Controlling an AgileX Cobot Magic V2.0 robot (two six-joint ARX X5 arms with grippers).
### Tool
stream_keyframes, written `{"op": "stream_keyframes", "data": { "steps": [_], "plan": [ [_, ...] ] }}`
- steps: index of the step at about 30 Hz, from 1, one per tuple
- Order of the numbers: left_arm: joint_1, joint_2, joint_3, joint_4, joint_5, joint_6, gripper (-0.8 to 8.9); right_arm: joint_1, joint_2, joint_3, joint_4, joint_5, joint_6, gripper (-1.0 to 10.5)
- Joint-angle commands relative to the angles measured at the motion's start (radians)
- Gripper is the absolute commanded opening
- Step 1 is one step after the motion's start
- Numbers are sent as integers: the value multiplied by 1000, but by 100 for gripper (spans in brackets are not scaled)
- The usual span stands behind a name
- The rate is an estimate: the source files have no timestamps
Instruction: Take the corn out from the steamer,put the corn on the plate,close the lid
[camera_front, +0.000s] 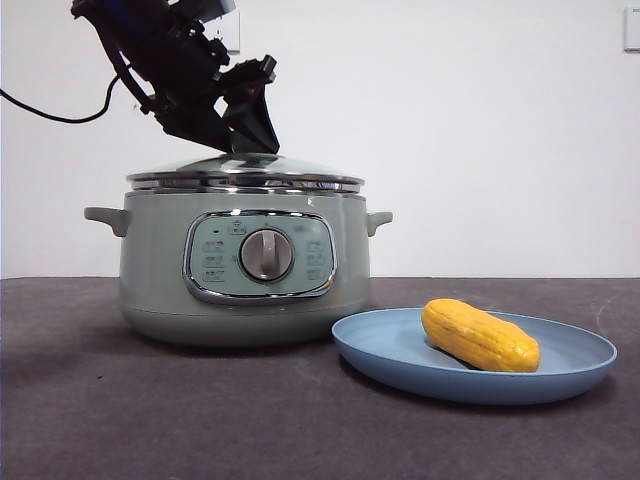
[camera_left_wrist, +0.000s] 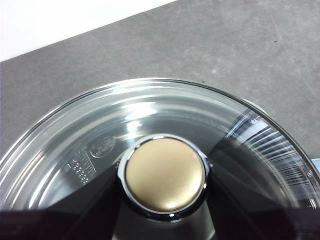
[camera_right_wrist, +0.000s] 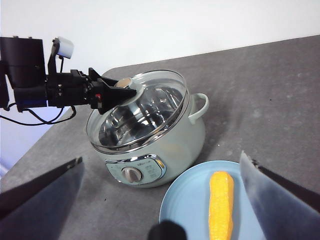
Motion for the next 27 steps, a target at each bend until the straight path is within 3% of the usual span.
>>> {"op": "stream_keyframes", "data": {
  "steps": [1, 27],
  "plan": [
    [-3, 19, 8, 43, 7, 8, -9, 2, 0, -1, 7, -1, 3, 599],
    [-8, 37, 8, -130, 10, 8, 5, 2, 18, -1, 7, 2, -25, 599]
  ]
}}
